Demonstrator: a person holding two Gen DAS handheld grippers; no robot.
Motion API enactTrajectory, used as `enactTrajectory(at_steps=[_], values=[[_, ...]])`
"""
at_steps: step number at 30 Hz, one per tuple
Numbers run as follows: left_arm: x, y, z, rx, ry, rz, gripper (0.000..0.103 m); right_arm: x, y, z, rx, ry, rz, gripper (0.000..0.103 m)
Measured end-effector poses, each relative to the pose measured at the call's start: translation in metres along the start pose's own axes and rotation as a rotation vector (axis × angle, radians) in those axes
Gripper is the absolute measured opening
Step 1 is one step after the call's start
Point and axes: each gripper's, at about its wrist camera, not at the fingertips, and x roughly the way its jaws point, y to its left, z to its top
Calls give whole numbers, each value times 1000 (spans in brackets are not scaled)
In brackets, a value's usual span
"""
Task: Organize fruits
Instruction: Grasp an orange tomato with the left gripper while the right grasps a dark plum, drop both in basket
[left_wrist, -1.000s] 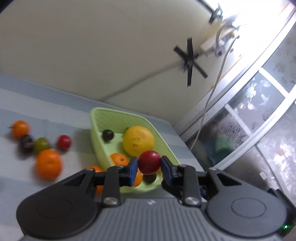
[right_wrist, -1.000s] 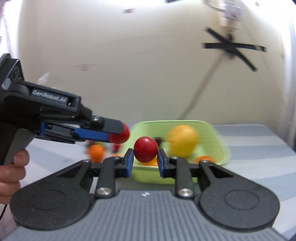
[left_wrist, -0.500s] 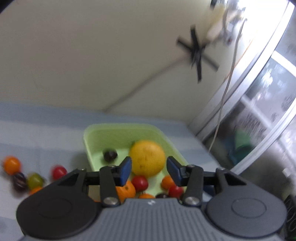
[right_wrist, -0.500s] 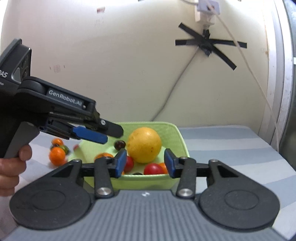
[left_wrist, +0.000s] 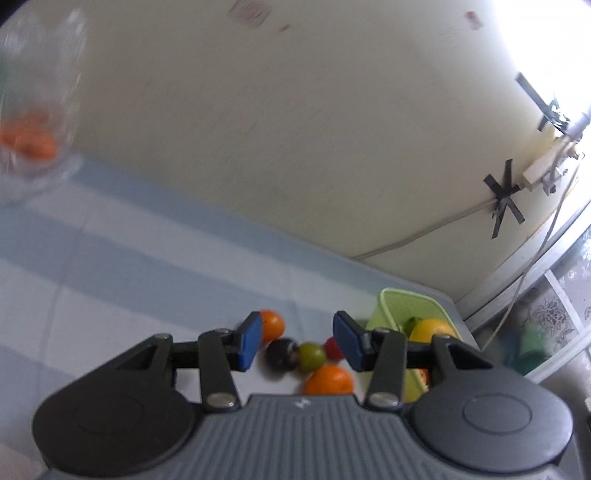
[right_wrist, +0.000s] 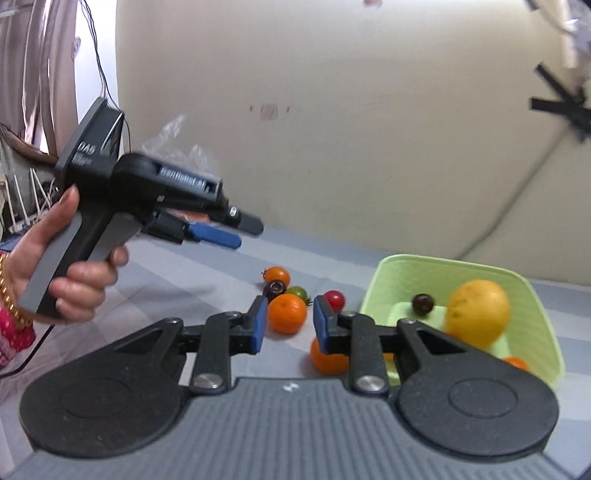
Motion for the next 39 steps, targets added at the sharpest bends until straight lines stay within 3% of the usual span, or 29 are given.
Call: enactTrajectory(at_steps=[4,8,11,14,24,32,34,39], values=[[5,13,-4,-10,15,-27,43,34,-12,38,-54,94,17,30],[4,15,-1,53,7,13,43,73,-30,74,-38,235,41,31],[14,23,14,17,30,-4,43,93,-21,72,-98,327,119,32],[32,24,25,26,82,-24,51,107,-5,61,-138,398,161,32],[73,12,26,64,171,-31,52,147,42,42,-363,417,107,33],[63,31,23,-1,139,-37,48,144,40,37,-428,386,78,34],[63,32,22,-1,137,-36,48,146,39,36,-428,382,78,40],[67,27,21,-1,122,-19,44,151,45,34,-475,397,85,43]])
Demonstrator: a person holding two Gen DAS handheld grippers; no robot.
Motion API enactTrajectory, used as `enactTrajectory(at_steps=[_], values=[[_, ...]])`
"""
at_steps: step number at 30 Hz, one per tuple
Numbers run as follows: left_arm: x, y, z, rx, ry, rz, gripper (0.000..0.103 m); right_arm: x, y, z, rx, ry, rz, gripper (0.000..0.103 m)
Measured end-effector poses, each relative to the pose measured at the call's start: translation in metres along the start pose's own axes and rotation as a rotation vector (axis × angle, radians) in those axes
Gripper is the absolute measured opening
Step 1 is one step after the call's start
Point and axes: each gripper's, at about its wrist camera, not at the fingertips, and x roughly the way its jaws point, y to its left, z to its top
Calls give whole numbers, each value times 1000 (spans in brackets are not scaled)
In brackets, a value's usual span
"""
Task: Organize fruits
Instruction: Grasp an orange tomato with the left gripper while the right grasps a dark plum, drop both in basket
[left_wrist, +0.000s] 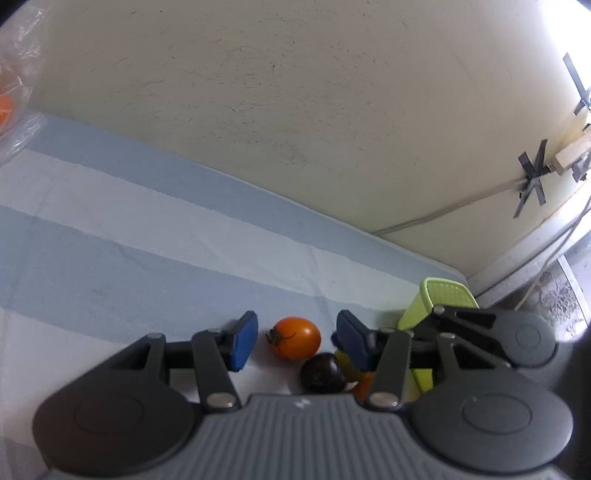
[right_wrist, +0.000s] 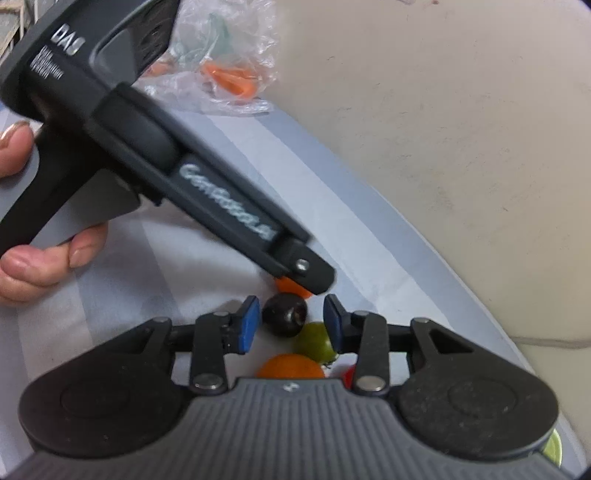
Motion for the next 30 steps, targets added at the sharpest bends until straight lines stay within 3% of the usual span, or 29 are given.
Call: enactTrajectory(at_steps=[2,7,12,16,21,25,28,30], values=[[3,2,0,-10,7,6,30,0,4,-1,-39,-7,-26,32],[1,-1,-4,-20,0,-1,30,-26,8,-11,-39,-92,-61,29],[-16,-15,-2,-31,-37,-55,30,-85,-11,-42,96,-221,-120,29],[-26,-51,4,24,-58,-130,30,-141,-39,-86,257,-307,-233,29],[-4,-119,0,134,-22,-200,30,-174,-70,-145,433,-302,-331,30],[26,-158,-11,199,4,-184,30,-169,-79,-169,509,-280,-324,30],[45,-173,-16,248,13,-97,30,-158,-90,-181,535,-275,-297,31],[53,-177,-19,275,21,-61,35,-155,-86,-180,545,-281,-288,33]])
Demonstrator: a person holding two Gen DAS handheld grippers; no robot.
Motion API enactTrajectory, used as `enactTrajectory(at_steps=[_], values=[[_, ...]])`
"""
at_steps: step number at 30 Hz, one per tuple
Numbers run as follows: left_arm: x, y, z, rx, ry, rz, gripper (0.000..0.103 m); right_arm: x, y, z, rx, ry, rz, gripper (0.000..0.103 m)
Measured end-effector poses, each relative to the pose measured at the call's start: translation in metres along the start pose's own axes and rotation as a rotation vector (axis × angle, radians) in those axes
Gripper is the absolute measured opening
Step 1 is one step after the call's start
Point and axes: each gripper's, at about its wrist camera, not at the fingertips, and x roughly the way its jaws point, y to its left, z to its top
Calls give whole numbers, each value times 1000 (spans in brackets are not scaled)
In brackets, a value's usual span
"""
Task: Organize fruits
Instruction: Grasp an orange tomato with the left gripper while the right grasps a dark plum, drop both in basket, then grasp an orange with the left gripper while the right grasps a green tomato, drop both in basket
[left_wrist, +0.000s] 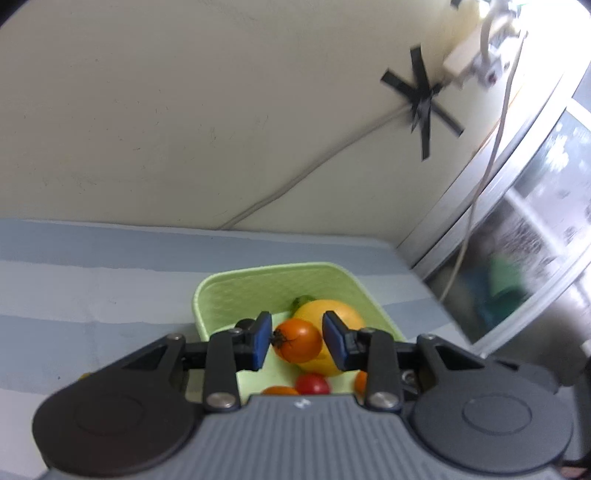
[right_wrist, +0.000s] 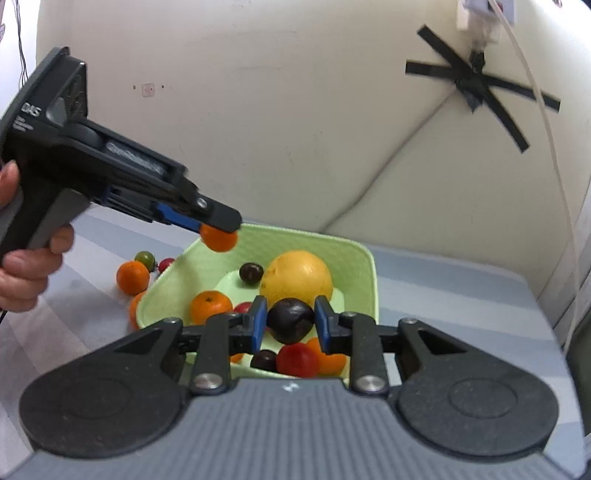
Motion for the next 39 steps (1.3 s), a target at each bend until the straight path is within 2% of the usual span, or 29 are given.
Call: enactTrajectory(at_steps=[1,3,6,8,10,13,17,21,28,30,33,35,37,39], values=[[3,-1,-1,5,8,9,38,-1,3,-2,2,-8,-2,43],[7,-3,-1,7,15,37,47,-2,8,1,6,-34,-6,50],[-4,-4,2,4,6,55,47,-21,12,1,21,-74,-4,50],[-30,0,3,4,-34,28,47,-38,17,2,29,-102,10,50],[-61,4,-2,18,-87,32,47,-53,22,1,50,-122,53,50],[-101,22,-22,-10,-144,51,48,-66,42,-11,74,-103,165,42],[-118,52,-54,-89,-130,90,48,-51,88,-37,30,-35,246,38],[-113,79,-72,-194,-104,62,48,-16,110,-44,68,18,242,38],[-93,101,-65,-232,-93,53,48,15,142,-38,74,11,136,39],[-88,108,-64,-256,-87,38,48,13,153,-35,21,2,130,39],[-88,120,-66,-284,-90,23,48,6,165,-23,-131,-28,153,38],[-93,126,-70,-284,-104,29,48,8,154,-1,-169,-24,158,38],[-98,121,-75,-218,-116,65,48,16,131,32,-170,-19,124,38],[-95,103,-78,-90,-111,124,48,36,109,66,-160,52,150,38]])
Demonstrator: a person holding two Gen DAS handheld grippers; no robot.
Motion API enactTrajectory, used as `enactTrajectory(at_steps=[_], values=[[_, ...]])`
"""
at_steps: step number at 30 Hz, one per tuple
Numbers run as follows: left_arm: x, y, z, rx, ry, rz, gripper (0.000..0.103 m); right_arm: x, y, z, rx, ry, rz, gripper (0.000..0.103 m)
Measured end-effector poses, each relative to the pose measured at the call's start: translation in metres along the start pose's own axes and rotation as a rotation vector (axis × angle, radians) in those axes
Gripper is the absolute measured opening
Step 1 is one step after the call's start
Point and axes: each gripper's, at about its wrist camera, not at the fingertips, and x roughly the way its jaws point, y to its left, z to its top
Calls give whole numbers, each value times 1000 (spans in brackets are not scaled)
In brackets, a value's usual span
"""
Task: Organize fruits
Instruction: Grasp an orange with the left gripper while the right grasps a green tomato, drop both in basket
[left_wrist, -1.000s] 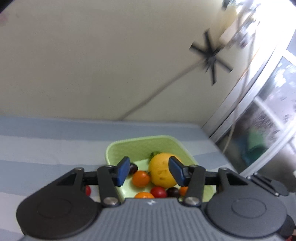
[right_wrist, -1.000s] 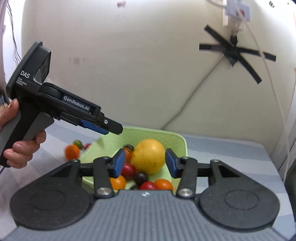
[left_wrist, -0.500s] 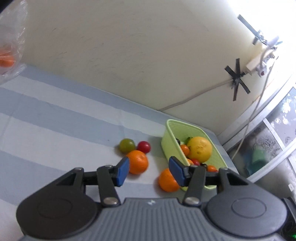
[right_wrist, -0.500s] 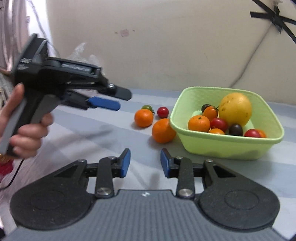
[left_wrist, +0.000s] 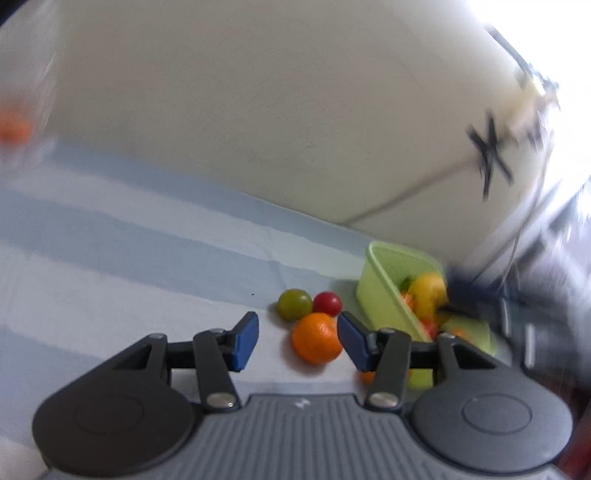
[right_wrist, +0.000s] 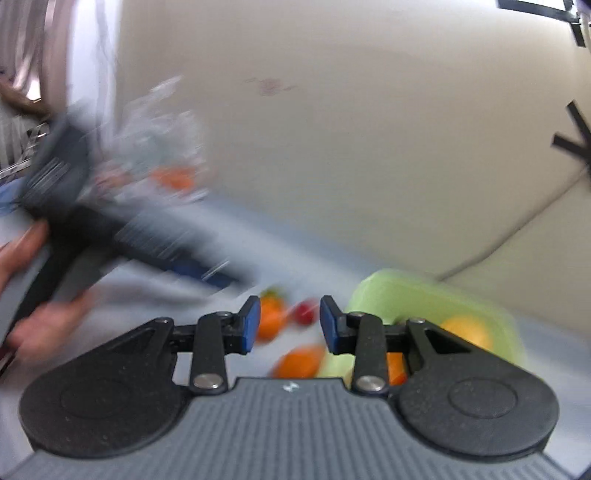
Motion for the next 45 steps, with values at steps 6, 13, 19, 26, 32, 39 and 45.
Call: enactTrajectory(at_steps=[6,13,19,26,32,39,45], values=[[20,-47,-11,236,16,26,53,68,-27,48,103,251,180,38],[37,-42,-11,213,36,64,45,110,14,46,-3,393,144,38],[34,-33,-15,157,27,52,39,131,16,41,-9,452,131,32],[9,-37,-10,122,-9,7,39,95,3,57,53,330,130,27],[-10,-79,22,174,-92,-65,39,-7,-32,65,113,113,67,27],[42,-114,36,164,-14,-122,39,-55,-85,-1,222,97,-66,27],[92,-130,29,189,65,-75,39,-56,-107,-41,253,91,-90,27]])
